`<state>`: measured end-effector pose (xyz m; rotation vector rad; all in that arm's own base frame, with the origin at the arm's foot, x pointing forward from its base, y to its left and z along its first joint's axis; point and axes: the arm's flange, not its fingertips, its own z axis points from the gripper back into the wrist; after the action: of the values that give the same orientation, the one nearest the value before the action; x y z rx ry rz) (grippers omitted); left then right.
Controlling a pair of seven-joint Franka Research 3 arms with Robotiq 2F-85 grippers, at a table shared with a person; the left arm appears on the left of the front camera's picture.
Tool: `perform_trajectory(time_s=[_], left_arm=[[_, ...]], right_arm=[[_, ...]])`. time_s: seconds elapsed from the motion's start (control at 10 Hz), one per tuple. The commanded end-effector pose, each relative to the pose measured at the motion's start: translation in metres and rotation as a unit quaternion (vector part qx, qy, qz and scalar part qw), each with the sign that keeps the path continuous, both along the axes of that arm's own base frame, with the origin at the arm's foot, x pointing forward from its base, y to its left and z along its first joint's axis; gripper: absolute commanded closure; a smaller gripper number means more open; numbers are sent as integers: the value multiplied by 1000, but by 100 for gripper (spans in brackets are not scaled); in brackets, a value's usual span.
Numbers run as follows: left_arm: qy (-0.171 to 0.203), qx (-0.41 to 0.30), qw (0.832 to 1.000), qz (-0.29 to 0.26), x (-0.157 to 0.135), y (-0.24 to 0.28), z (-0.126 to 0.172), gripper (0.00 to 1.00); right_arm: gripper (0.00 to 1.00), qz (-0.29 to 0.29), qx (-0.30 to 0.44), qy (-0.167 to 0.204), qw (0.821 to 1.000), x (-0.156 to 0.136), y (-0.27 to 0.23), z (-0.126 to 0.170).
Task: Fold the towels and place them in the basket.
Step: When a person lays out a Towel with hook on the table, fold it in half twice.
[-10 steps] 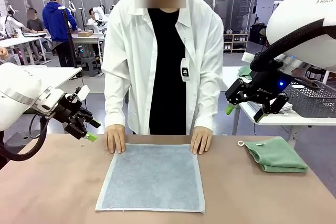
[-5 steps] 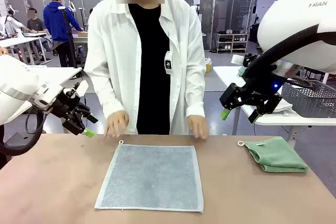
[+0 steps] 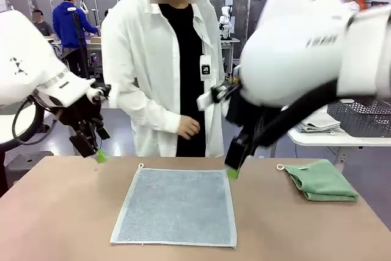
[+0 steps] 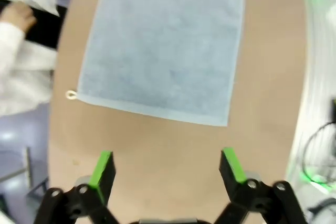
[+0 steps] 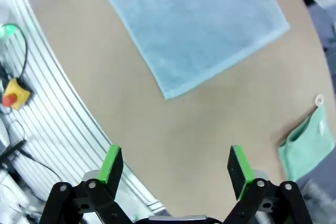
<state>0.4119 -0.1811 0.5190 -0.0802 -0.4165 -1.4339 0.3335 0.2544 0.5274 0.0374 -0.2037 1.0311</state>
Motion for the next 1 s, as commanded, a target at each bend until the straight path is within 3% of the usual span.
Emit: perform_trajectory(time_s=[0.0, 0.2, 0.4, 0.7, 0.9], left_arm=[[7, 60, 998, 2, -24, -39, -3, 0], [-7, 128, 992, 17, -55, -69, -15, 0], [-5, 166, 986, 11, -75, -80, -39, 0], [21, 199, 980, -3, -89, -67, -63, 0], [32, 188, 981, -26, -95, -60, -68, 0]], right_arm=[[0, 122, -32, -48, 991, 8, 27, -45], [0, 201, -68, -5, 977, 3, 63, -85], [0, 240, -103, 12, 965, 4, 72, -109], [0, 270, -138, 26, 952, 12, 57, -109], [0, 285, -109, 38, 952, 19, 43, -104]])
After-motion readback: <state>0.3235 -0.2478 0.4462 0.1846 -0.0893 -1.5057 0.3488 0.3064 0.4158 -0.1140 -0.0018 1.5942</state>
